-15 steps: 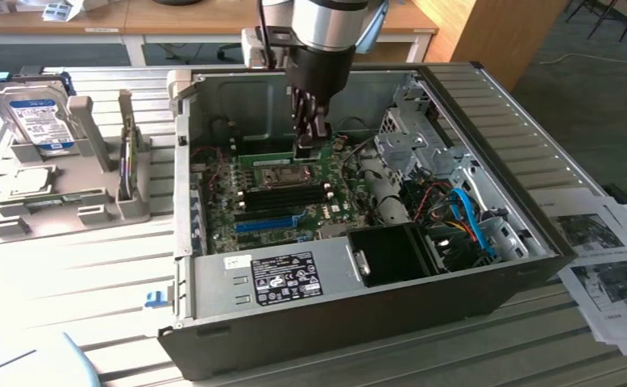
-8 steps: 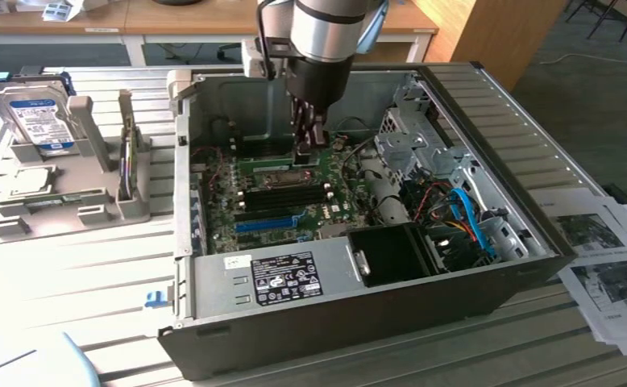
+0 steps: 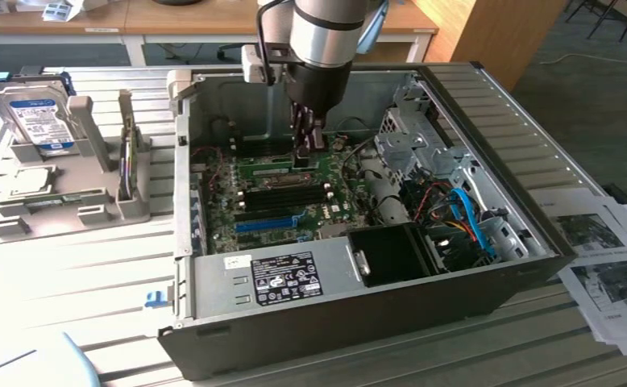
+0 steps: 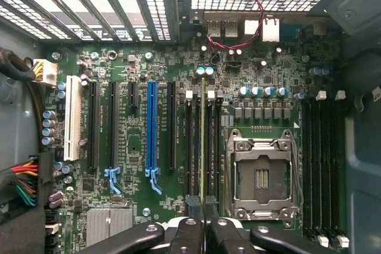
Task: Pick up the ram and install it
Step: 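Insert the ram into the slot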
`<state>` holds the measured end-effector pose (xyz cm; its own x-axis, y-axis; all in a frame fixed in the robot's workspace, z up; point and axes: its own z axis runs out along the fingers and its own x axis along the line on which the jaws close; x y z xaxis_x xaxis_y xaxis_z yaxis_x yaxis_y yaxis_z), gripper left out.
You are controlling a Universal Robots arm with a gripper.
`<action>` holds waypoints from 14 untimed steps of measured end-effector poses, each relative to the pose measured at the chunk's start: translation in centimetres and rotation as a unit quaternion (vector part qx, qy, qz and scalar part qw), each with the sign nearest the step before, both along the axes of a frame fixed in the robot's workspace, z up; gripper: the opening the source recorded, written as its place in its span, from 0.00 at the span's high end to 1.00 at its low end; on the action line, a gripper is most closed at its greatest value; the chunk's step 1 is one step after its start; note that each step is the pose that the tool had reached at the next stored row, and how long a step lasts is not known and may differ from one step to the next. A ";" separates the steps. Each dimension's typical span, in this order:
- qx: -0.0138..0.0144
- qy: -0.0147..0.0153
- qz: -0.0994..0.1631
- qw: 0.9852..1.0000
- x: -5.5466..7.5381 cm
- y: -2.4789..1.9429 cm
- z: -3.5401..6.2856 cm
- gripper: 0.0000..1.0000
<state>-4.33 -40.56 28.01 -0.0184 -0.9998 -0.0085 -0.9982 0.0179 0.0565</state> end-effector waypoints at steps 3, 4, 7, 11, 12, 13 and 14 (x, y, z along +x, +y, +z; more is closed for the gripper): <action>0.000 0.000 0.000 1.000 0.0 0.00 -0.04 0.89; 0.000 0.000 0.000 1.000 0.0 0.01 -0.14 0.89; 0.000 0.000 0.000 1.000 0.0 0.00 -0.64 0.89; 0.000 0.000 0.000 1.000 0.0 0.00 -1.04 0.89; 0.000 0.000 0.000 1.000 0.0 0.00 -1.04 0.89; 0.000 0.000 0.000 1.000 0.0 0.00 -1.04 0.89; 0.000 0.000 0.000 1.000 0.0 0.00 -1.05 0.89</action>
